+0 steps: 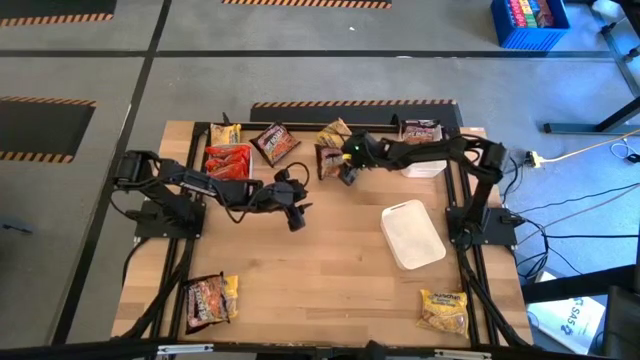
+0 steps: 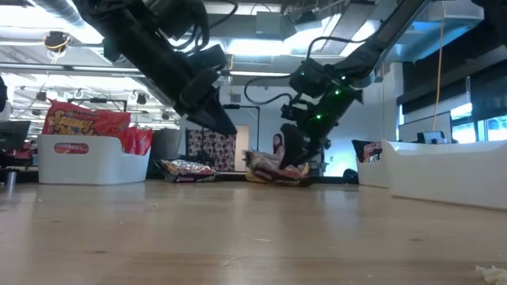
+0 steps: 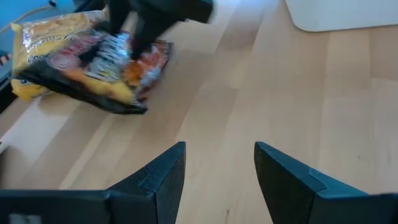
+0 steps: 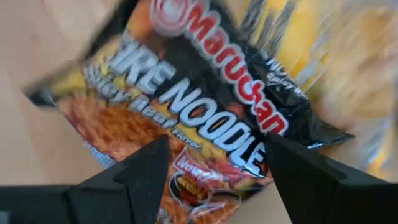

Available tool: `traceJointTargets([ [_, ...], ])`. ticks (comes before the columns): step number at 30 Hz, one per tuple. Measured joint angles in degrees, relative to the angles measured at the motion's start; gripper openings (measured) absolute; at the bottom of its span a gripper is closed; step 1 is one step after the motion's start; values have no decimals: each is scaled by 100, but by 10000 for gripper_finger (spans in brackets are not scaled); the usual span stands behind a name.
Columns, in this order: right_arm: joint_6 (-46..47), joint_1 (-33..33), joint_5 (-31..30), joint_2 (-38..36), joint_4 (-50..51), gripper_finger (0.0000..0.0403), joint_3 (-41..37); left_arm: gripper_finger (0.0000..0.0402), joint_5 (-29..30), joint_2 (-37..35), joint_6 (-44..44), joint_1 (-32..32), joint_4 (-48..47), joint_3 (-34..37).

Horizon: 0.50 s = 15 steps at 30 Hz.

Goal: Sort Maruchan noodles
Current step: Put the top right black noodle into the top right white bin

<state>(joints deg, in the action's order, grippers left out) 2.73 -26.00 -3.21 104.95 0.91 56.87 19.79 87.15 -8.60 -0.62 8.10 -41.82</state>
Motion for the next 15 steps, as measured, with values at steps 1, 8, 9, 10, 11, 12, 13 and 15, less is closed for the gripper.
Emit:
traceJointTargets([
  [1, 1, 61, 42, -23, 160, 259, -11, 184, -1, 0, 2, -1, 13, 0],
  [8, 245, 731, 266, -46, 510, 259, 1, 184, 4, 0, -4, -2, 13, 0],
  [9, 318, 840, 267, -46, 515, 259, 1, 184, 3, 0, -23, -2, 13, 0],
  [10, 415, 959, 270, -46, 506, 259, 1, 184, 4, 0, -66, -3, 13, 0],
  [11, 464, 1076, 269, -46, 489, 259, 1, 184, -7, 0, -139, -4, 13, 0],
  [12, 487, 1180, 271, -44, 464, 259, -1, 184, -76, 12, -184, -5, 19, 0],
  [13, 497, 1277, 269, -44, 449, 259, -1, 184, -206, 79, -228, -2, 91, -3],
  [15, 494, 1440, 233, -53, 505, 259, 28, 184, -437, 210, -288, 36, 101, -1],
])
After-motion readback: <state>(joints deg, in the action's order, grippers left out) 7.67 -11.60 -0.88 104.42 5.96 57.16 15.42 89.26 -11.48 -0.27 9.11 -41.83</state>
